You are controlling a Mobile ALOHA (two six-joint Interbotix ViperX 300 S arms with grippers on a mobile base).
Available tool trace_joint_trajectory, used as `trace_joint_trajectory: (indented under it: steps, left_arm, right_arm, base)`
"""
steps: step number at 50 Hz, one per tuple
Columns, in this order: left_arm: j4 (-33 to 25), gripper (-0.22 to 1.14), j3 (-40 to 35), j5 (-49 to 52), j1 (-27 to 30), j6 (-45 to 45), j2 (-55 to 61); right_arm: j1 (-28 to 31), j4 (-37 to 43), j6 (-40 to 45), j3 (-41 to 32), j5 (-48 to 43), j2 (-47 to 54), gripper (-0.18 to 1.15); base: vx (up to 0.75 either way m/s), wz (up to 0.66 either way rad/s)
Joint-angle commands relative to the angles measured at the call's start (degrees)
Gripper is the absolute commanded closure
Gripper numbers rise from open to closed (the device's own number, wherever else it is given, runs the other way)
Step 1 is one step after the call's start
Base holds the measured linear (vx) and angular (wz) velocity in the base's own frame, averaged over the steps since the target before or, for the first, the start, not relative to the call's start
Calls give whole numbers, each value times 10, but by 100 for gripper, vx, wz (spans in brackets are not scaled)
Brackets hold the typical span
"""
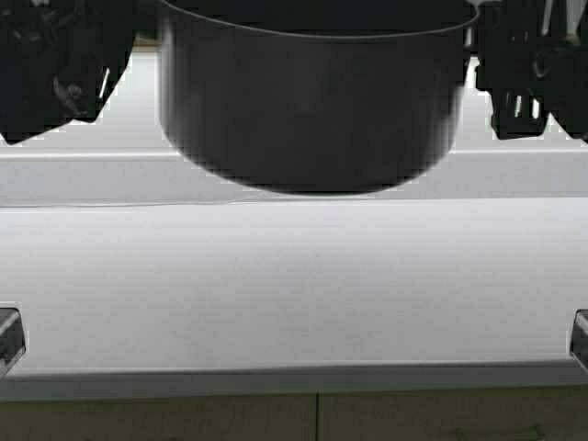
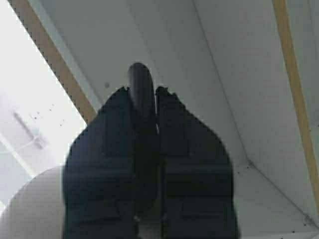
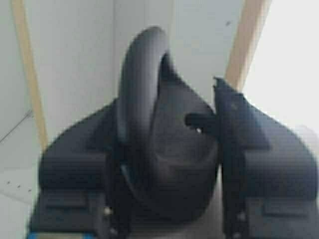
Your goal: Open the cabinet, put the pot inside, then close it
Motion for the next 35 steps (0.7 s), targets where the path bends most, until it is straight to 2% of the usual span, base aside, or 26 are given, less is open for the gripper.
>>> trace_joint_trajectory:
  steps: [1,7,19,27,35]
  left_arm:
    - [24,89,-18,30,-41,41,-33]
    - [68,89,-29,59,-2,62,-62]
    - [141,89,-85,196,95,103,-113]
    - [170,89,-131,282,147,143,-142]
    - [209,89,-183,367,207,145,-149]
  right_arm:
    - [69,-18,-25,-43,32,-52,89]
    - [70,-25,-47,-69,82,-86,89]
    - [69,-25,-69,-132,185,-147,89]
    - [69,-19,-88,-178,245,-152,89]
    - [64,-8,-137,-232,276,-150,89]
  base:
    - [0,0]
    - [0,0]
    - [0,0]
    - [0,0]
    - [0,0]
